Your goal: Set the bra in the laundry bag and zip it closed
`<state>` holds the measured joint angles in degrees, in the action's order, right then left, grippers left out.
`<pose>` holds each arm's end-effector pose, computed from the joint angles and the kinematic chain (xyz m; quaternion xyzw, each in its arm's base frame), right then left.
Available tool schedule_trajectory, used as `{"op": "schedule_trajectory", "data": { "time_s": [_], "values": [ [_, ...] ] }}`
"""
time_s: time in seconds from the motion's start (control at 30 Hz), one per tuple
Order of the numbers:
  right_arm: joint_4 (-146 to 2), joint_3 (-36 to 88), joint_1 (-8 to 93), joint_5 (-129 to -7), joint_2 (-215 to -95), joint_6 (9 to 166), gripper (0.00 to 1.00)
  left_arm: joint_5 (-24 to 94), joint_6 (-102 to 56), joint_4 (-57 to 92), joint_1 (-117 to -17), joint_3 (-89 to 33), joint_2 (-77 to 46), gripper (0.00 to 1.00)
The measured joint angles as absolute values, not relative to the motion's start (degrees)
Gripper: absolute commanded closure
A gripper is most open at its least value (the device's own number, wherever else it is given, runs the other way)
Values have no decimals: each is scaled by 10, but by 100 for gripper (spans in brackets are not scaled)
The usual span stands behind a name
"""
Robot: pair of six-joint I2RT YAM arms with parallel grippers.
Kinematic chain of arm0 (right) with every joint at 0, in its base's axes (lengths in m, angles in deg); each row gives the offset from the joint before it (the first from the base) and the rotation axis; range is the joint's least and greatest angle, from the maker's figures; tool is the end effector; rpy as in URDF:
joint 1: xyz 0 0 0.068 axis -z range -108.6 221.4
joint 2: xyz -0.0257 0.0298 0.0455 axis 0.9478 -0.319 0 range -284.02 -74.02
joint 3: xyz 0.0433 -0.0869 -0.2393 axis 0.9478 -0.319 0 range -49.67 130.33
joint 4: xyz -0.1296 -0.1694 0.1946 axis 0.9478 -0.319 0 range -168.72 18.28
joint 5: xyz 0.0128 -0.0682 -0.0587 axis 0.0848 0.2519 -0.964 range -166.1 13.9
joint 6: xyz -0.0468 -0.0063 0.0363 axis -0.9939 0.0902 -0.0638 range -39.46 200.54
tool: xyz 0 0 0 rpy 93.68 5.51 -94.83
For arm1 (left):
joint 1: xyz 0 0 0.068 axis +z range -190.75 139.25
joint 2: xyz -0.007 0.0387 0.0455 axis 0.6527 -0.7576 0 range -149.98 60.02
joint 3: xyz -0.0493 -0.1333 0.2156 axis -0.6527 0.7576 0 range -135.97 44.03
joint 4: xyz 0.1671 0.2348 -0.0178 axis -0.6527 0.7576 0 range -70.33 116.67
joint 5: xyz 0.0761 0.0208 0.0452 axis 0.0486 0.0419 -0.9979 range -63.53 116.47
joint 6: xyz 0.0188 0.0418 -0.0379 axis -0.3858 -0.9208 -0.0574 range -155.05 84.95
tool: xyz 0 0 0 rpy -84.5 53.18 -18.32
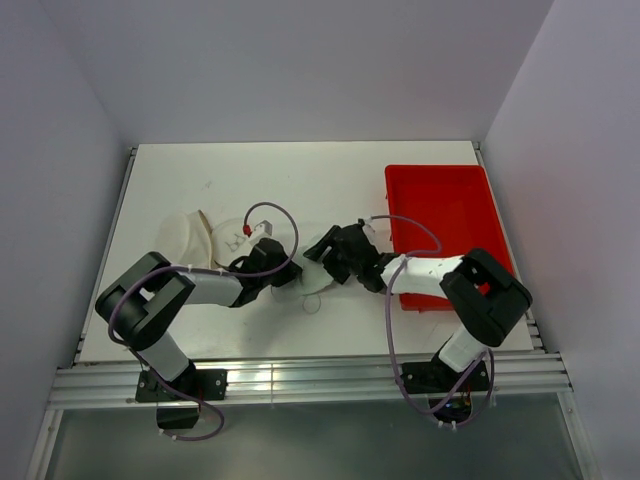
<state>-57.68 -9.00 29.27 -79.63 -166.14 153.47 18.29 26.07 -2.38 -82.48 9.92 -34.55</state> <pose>0.2541 0.2262 0.1140 0.2511 0.8603 0.3587 0.2610 0.2420 -0.2076 0.0801 -0.1818 0.8800 -0.2992 0.3209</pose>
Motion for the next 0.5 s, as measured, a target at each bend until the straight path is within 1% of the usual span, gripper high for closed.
{"op": "schedule_trajectory", "data": {
  "time_s": [0.17, 0.23, 0.27, 0.33, 0.37, 0.43, 0.47, 0.5],
  "values": [
    [-595, -117, 297, -813, -1618, 1531, 24, 182, 263, -18, -825, 100, -341, 100],
    [-596, -131, 306, -814, -1601, 1526, 33, 182, 264, -16, -826, 100, -340, 100],
    [-596, -137, 312, -815, -1596, 1525, 44, 182, 265, -15, -826, 100, -340, 100],
    [-597, -141, 320, -816, -1594, 1518, 59, 181, 267, -11, -826, 100, -338, 99],
    [-597, -142, 323, -815, -1595, 1517, 66, 180, 267, -7, -826, 99, -336, 96],
    [-591, -144, 329, -809, -1595, 1513, 68, 179, 267, 6, -827, 99, -330, 93],
    [-585, -144, 329, -806, -1597, 1513, 73, 178, 266, 17, -828, 99, -324, 91],
    [-579, -144, 330, -801, -1599, 1511, 74, 176, 265, 32, -829, 99, -317, 88]
  ]
}}
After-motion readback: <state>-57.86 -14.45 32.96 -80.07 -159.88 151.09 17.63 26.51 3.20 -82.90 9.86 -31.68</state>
